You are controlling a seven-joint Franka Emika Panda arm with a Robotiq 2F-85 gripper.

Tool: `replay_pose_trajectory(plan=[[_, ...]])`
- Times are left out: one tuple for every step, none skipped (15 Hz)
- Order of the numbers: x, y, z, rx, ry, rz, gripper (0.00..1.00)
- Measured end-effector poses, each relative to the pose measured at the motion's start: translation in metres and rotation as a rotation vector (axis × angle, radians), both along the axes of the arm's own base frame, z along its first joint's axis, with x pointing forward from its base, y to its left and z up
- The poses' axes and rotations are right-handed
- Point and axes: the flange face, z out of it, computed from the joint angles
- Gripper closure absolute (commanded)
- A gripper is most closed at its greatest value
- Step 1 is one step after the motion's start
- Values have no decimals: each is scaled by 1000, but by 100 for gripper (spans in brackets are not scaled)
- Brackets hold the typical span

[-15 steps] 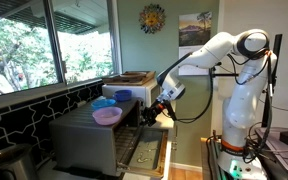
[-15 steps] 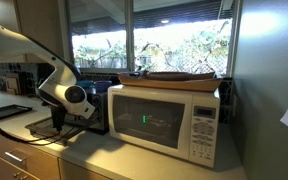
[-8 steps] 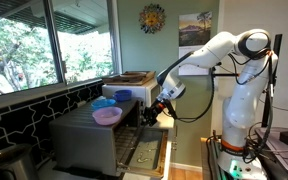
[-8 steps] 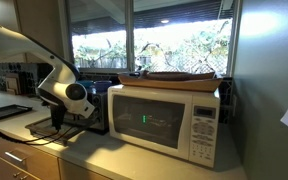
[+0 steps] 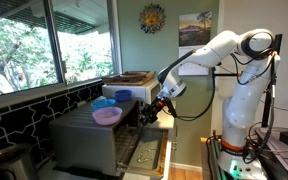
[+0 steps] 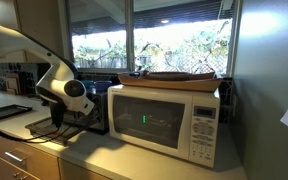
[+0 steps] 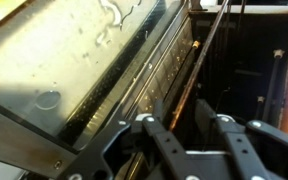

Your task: Pull the oven wire rack, pick up the purple bowl and place it on the oven wire rack and push the wire rack inside the oven

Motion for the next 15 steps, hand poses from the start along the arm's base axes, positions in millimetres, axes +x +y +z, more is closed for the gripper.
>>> replay_pose_trajectory(plan=[[-1,1,3,-5,-8,6,23],[-1,2,6,-16,-15,16,15],[-2,3,9,-30,-20,26,8],[-3,3,13,-44,-24,35,1],[-4,2,17,-57,-25,41,0],[-4,0,21,-71,-26,45,0],[-5,-1,25,-81,-28,47,0],[-6,-3,29,-92,-30,49,0],[-7,-4,32,-101,-33,50,0],[-7,-5,37,-112,-36,53,0],[-9,-6,42,-126,-37,57,0],[-10,-7,48,-147,-38,63,1],[-12,-7,55,-174,-36,71,0],[-14,-8,63,-203,-31,78,0],[-17,-8,71,-232,-25,81,0]])
